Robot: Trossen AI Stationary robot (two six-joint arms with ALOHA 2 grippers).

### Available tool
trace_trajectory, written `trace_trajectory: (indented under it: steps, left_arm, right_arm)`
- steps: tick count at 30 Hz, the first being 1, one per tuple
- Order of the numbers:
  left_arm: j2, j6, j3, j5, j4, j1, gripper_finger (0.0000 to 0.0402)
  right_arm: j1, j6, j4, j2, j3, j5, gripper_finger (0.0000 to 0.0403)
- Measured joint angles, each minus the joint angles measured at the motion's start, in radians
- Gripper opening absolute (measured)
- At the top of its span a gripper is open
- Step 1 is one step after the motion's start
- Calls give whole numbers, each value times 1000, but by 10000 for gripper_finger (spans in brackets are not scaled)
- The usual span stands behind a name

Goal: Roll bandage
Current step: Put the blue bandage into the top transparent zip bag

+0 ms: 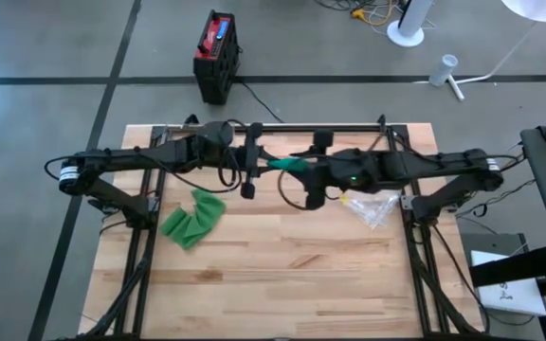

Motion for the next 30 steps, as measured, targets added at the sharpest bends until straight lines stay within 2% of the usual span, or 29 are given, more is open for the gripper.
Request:
trace_trajectory:
  steps: [3,6,14,18,22,25,27,30]
  left_arm:
    - [10,25,-3,-4,-10,-19,70]
    - [10,76,-4,-8,-8,-36,80]
    - [-6,136,-3,-25,-7,-55,52]
    - [-26,135,0,-102,-20,-62,46]
    - [-63,134,2,-121,-70,-65,71]
    - [-109,134,-38,-146,-121,-62,98]
    - [-130,131,-80,-151,-106,-54,116]
    - [-164,75,-177,-149,-42,-37,140]
  right_arm:
    - [-15,19,-56,56,33,-31,177]
    - [-15,35,-83,95,60,-36,159]
    - [-15,76,-162,132,134,-55,71]
    - [-19,111,-170,107,144,-95,31]
    - [-26,164,-149,66,139,-208,30]
    - [-29,177,-217,16,119,-198,29]
    - [-38,201,-210,-6,114,-192,29]
    - [-64,280,-307,-25,94,-180,32]
